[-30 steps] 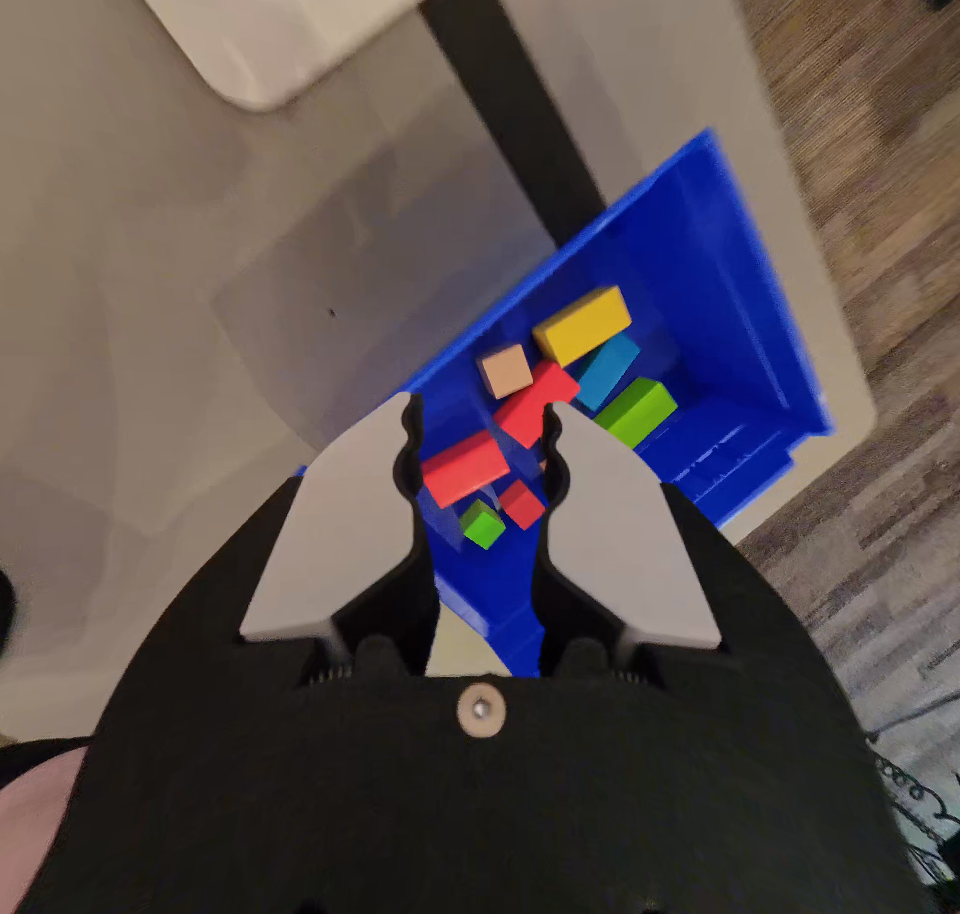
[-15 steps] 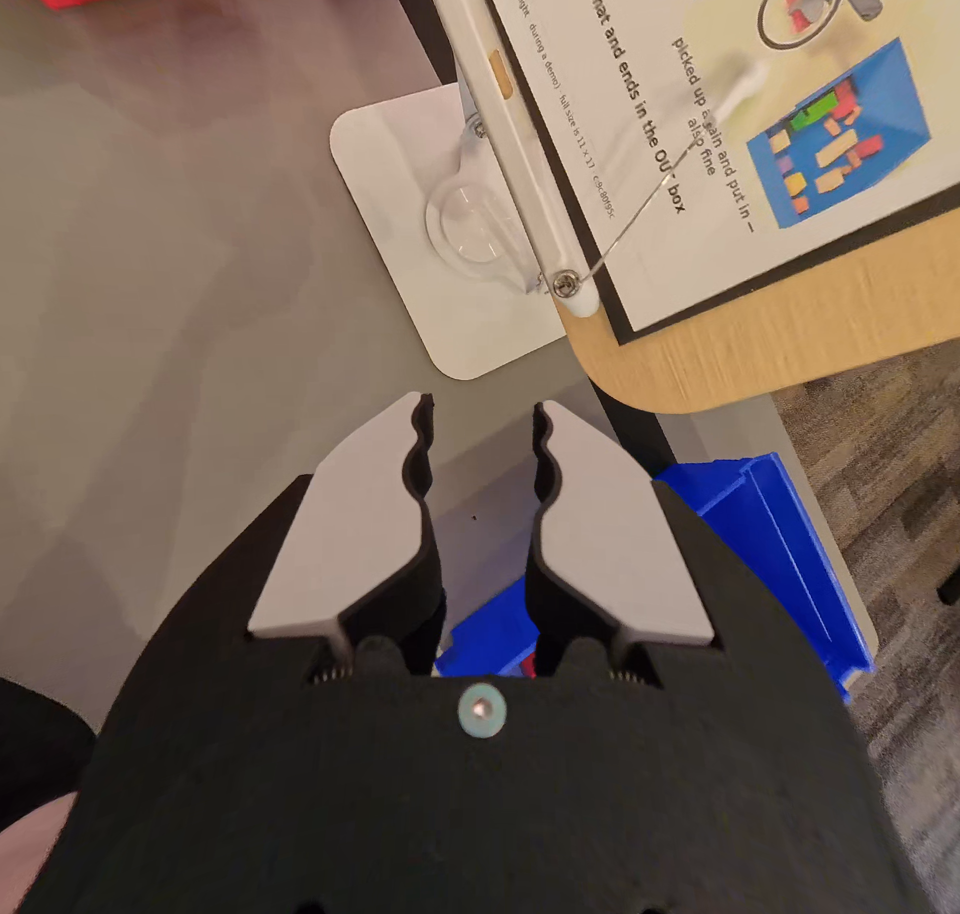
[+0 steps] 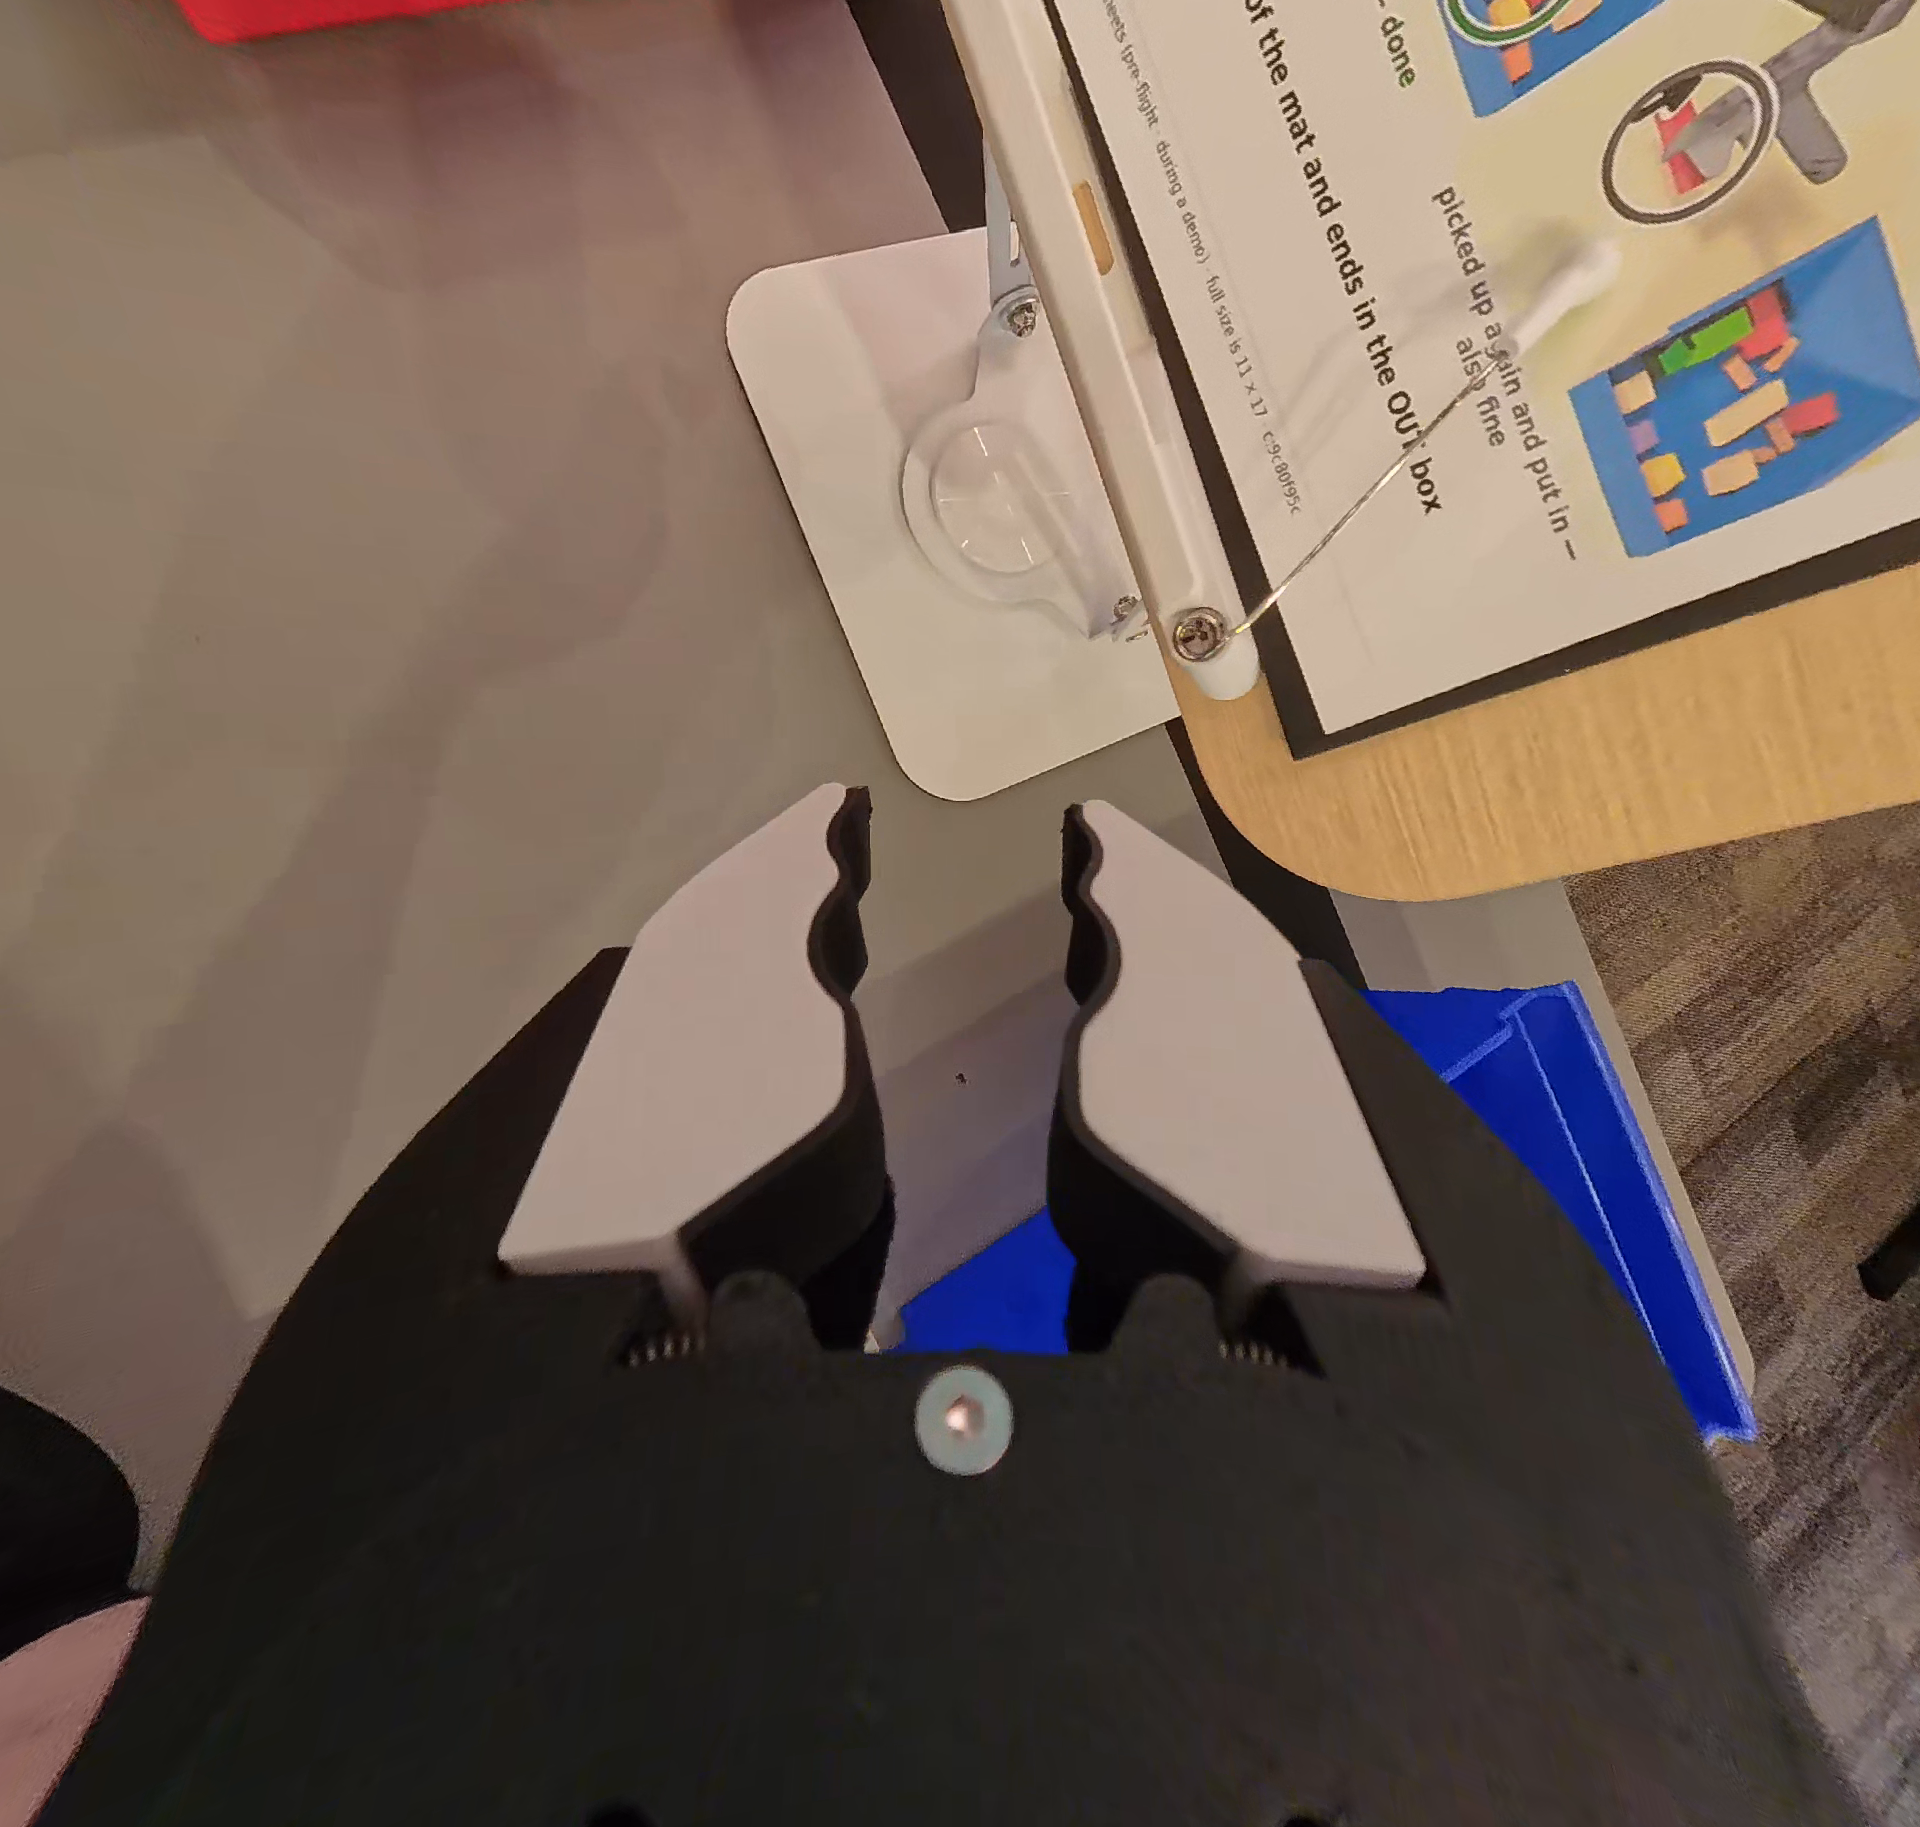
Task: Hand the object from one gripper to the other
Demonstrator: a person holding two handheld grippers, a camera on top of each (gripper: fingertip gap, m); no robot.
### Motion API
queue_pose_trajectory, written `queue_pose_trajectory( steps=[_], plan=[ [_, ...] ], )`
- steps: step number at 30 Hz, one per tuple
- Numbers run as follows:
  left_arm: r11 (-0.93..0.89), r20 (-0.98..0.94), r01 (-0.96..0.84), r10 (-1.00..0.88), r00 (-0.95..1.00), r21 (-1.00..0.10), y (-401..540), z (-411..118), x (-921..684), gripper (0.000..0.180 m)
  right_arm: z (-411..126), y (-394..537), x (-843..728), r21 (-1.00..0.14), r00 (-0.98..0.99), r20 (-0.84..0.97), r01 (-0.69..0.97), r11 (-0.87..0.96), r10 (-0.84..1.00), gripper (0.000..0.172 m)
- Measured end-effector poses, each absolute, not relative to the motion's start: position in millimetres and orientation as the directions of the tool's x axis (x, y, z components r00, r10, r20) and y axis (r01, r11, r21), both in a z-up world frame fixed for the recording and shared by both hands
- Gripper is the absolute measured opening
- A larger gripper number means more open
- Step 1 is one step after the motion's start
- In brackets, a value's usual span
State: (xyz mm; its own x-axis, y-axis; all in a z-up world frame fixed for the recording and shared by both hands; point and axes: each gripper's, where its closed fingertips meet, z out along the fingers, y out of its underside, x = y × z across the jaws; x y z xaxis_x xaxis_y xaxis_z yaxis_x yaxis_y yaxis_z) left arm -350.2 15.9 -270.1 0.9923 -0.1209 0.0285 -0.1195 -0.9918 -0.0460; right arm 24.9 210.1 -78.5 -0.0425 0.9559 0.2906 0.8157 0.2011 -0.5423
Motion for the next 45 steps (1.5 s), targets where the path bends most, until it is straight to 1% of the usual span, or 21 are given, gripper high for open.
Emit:
queue_pose_trajectory(
  steps=[2, 4, 5, 8, 12, 14, 15, 17, 19, 22, 24, 26, 28, 30, 31, 32, 35, 37, 40, 42, 45],
  plan=[
    [-0.994, 0.018, -0.111, -0.111, 0.994, -0.010, 4, -268, -354, 0.052, -81, 209, 23, -0.539, -0.052, 0.291, 0.816, 0.208, 0.955, 0.032],
    [-0.992, 0.064, -0.123, -0.122, 0.990, 0.006, -5, -269, -347, 0.051, -83, 210, 22, -0.532, -0.053, 0.294, 0.820, 0.210, 0.954, 0.032],
    [-0.990, 0.046, -0.140, -0.140, 0.989, 0.006, -7, -270, -348, 0.050, -84, 210, 22, -0.532, -0.054, 0.293, 0.820, 0.210, 0.954, 0.032],
    [-0.985, 0.010, -0.165, -0.164, 0.986, 0.055, -12, -270, -349, 0.045, -84, 209, 19, -0.531, -0.058, 0.302, 0.819, 0.219, 0.951, 0.032],
    [-0.983, 0.004, -0.174, -0.174, 0.985, 0.051, -9, -270, -348, 0.038, -82, 208, 17, -0.532, -0.065, 0.312, 0.815, 0.231, 0.948, 0.033],
    [-0.985, -0.037, -0.173, -0.174, 0.984, 0.023, -6, -267, -353, 0.034, -80, 208, 15, -0.537, -0.062, 0.318, 0.811, 0.234, 0.946, 0.033],
    [-0.986, -0.034, -0.165, -0.165, 0.986, -0.012, -3, -265, -353, 0.035, -79, 207, 13, -0.547, -0.063, 0.315, 0.804, 0.235, 0.947, 0.033],
    [-0.983, -0.009, -0.134, -0.134, 0.991, -0.126, 5, -252, -351, 0.034, -74, 199, 5, -0.585, -0.079, 0.291, 0.774, 0.242, 0.954, 0.034],
    [-0.954, -0.004, -0.148, -0.152, 0.988, -0.262, 14, -234, -348, 0.034, -66, 183, -9, -0.658, -0.114, 0.239, 0.711, 0.247, 0.964, 0.037],
    [-0.878, 0.039, -0.141, -0.178, 0.983, -0.457, 25, -204, -335, 0.034, -49, 148, -43, -0.786, -0.198, 0.152, 0.569, 0.240, 0.968, 0.039],
    [-0.827, 0.075, -0.103, -0.173, 0.982, -0.553, 29, -187, -326, 0.034, -41, 119, -67, -0.858, -0.283, 0.061, 0.475, 0.195, 0.957, 0.041],
    [-0.735, 0.096, -0.103, -0.224, 0.970, -0.670, 34, -162, -310, 0.034, -39, 96, -91, -0.906, -0.352, 0.005, 0.395, 0.154, 0.936, 0.044],
    [-0.593, 0.141, -0.086, -0.326, 0.935, -0.800, 37, -128, -279, 0.034, -40, 79, -115, -0.937, -0.395, -0.043, 0.334, 0.099, 0.918, 0.054],
    [-0.439, 0.130, -0.083, -0.434, 0.891, -0.895, 37, -95, -247, 0.034, -37, 63, -135, -0.965, -0.450, -0.096, 0.262, 0.029, 0.888, 0.057],
    [-0.367, 0.116, -0.081, -0.484, 0.867, -0.927, 34, -81, -230, 0.034, -35, 58, -143, -0.974, -0.466, -0.116, 0.228, -0.008, 0.877, 0.061],
    [-0.319, 0.121, -0.062, -0.524, 0.843, -0.946, 32, -69, -216, 0.034, -34, 53, -150, -0.978, -0.491, -0.139, 0.206, -0.041, 0.860, 0.061],
    [-0.242, 0.122, -0.036, -0.605, 0.787, -0.970, 28, -52, -182, 0.034, -27, 37, -161, -0.979, -0.583, -0.193, 0.164, -0.119, 0.790, 0.062],
    [-0.222, 0.132, -0.023, -0.656, 0.743, -0.975, 24, -46, -165, 0.034, -22, 29, -163, -0.978, -0.628, -0.206, 0.141, -0.151, 0.751, 0.057],
    [-0.210, 0.124, -0.030, -0.678, 0.725, -0.977, 25, -46, -153, 0.034, -16, 25, -163, -0.980, -0.657, -0.198, 0.107, -0.170, 0.727, 0.050],
    [-0.199, 0.128, -0.016, -0.684, 0.718, -0.980, 26, -45, -151, 0.034, -18, 25, -164, -0.979, -0.657, -0.205, 0.124, -0.164, 0.725, 0.047],
    [-0.195, 0.138, 0.002, -0.686, 0.715, -0.981, 28, -45, -149, 0.034, -18, 24, -160, -0.979, -0.672, -0.202, 0.121, -0.163, 0.712, 0.030]
  ],
)
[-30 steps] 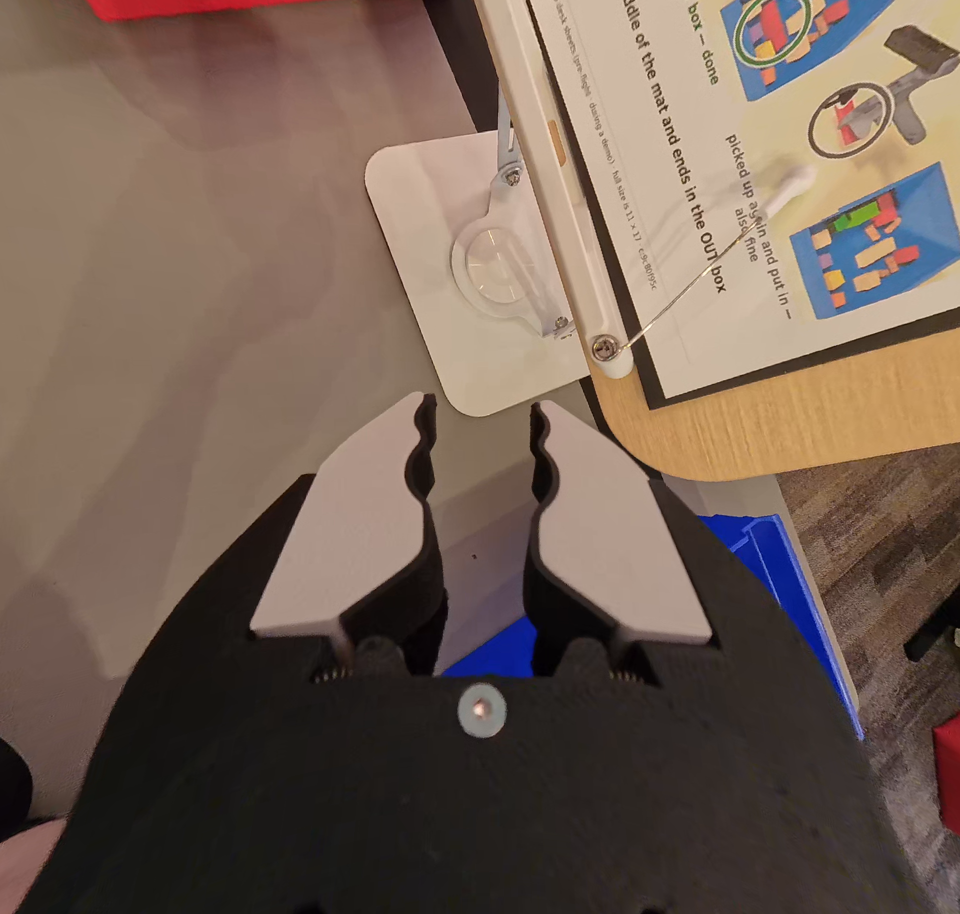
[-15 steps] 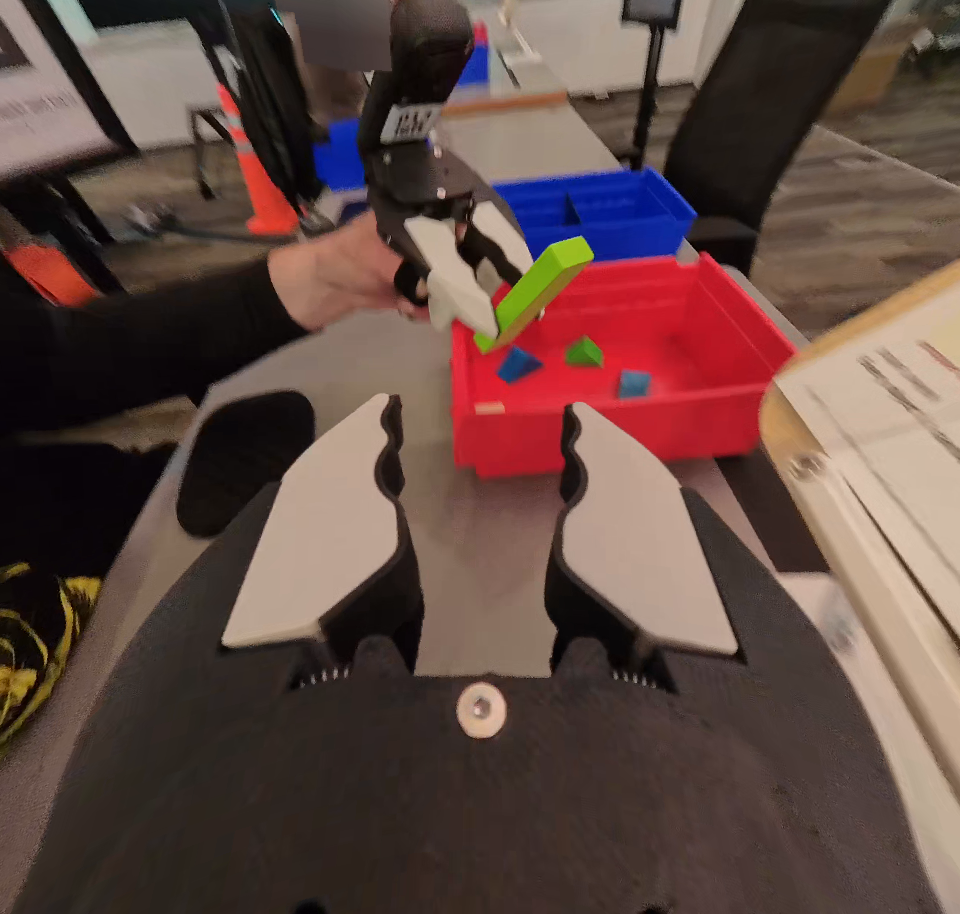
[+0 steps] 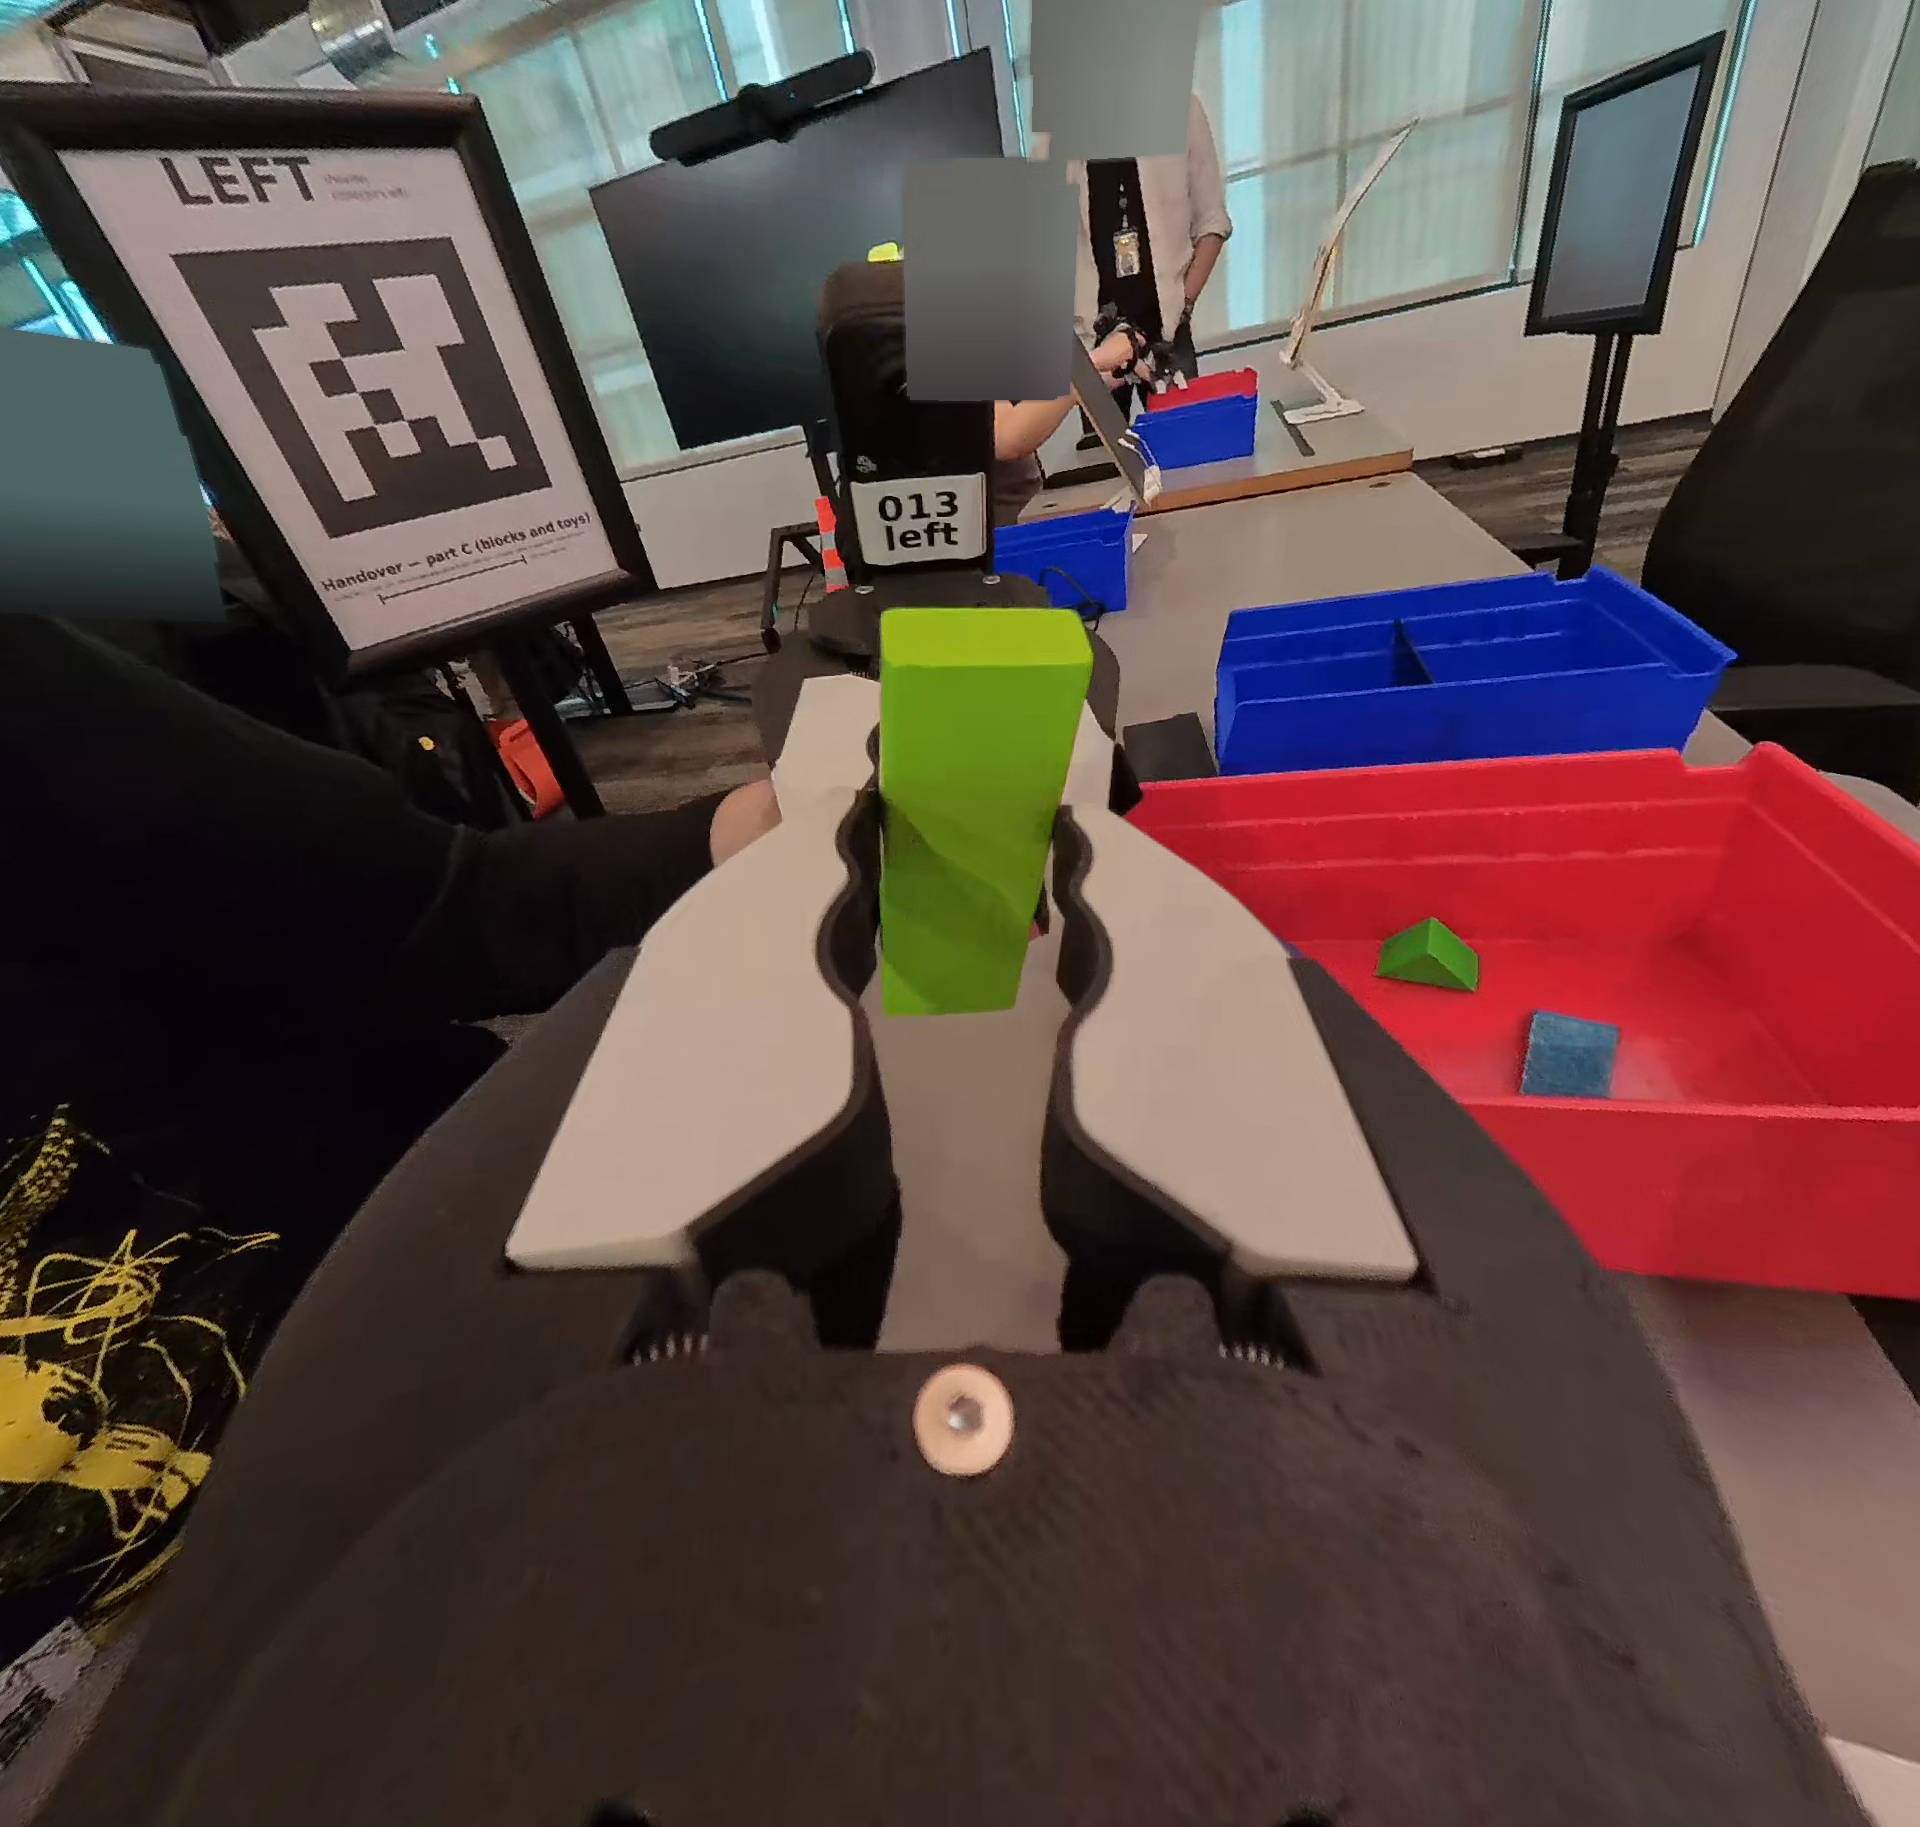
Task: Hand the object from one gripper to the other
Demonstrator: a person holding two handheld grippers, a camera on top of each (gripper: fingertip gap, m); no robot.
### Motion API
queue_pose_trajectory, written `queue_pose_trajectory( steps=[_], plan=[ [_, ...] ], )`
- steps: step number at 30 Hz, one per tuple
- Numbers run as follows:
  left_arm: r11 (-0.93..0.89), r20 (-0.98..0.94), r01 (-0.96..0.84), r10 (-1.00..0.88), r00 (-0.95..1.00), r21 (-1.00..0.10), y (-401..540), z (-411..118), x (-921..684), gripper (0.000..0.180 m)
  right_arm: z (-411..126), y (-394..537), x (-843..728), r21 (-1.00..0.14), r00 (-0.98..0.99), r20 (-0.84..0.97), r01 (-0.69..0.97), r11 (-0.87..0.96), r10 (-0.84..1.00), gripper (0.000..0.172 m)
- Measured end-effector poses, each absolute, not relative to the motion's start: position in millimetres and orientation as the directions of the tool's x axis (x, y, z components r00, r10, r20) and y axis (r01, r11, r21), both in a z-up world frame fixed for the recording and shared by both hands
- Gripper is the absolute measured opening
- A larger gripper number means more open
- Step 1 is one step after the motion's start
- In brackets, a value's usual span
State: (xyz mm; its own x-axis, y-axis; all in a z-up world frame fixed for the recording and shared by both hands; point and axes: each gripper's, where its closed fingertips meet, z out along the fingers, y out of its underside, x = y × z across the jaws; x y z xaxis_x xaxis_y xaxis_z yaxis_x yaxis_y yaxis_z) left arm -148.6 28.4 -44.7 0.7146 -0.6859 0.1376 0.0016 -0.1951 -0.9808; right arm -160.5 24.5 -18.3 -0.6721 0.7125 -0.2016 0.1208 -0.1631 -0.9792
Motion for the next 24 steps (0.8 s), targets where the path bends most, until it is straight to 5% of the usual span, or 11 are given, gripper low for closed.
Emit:
queue_pose_trajectory(
  steps=[20, 24],
  plan=[
    [-0.126, 0.102, 0.019, -0.693, 0.714, -0.992, 38, -3, -131, 0.041, 38, 57, -114, -0.992, -0.591, -0.099, -0.007, -0.128, 0.800, 0.029],
    [-0.111, 0.062, -0.016, -0.659, 0.750, -0.994, 30, -1, -145, 0.020, 60, 116, -53, -0.999, -0.360, -0.044, 0.028, -0.037, 0.932, 0.029]
  ],
)
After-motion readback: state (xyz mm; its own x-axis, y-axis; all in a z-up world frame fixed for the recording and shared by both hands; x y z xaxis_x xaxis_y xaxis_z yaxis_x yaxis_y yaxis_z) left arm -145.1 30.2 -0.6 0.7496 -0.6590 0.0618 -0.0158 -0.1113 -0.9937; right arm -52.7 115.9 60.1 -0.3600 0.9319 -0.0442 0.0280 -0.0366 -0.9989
